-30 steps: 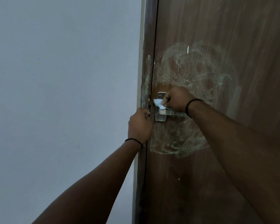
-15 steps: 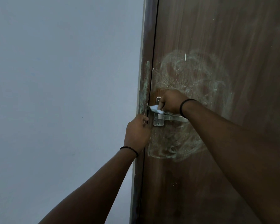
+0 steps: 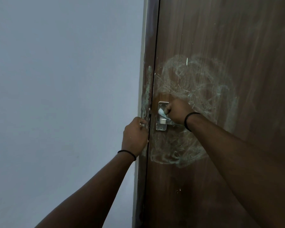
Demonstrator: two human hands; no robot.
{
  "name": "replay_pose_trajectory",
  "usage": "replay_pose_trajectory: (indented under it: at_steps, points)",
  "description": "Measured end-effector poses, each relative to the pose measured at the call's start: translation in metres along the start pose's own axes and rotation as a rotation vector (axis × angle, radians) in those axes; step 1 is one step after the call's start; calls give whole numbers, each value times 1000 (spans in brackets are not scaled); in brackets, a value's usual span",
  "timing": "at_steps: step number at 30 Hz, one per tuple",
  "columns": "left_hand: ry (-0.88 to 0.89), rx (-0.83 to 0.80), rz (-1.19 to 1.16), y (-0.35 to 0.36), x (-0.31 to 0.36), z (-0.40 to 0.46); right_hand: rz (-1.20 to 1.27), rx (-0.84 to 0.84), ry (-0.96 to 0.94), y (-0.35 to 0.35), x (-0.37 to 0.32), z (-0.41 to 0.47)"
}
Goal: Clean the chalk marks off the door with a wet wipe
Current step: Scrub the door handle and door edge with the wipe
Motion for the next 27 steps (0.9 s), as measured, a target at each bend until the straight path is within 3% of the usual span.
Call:
replay_pose_trajectory:
  at_steps: [4,8,18,23,27]
  points:
    - [15,22,45,7,5,0,-22,-55,-117,13,-14,-6]
    - [46,20,89,21,14,-2,76,92,51,0,11,-4]
    - [145,38,176,33,25,-5,-30,-3,-144,8,-6,-10]
    - [216,61,208,37,32,-9,64,27,-81,-1,21,-11]
    - [202,94,162,38,31,-10,55,117,-332,6,-21,-33]
Point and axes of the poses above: each hand's wrist, its own z-axis towards the middle knuckle, its own y-axis out of the palm, x = y × z, the point moved 10 cm from there along z, towards the middle knuckle, and after that the axes turned 8 degrees about -z, right-handed, at the moved point
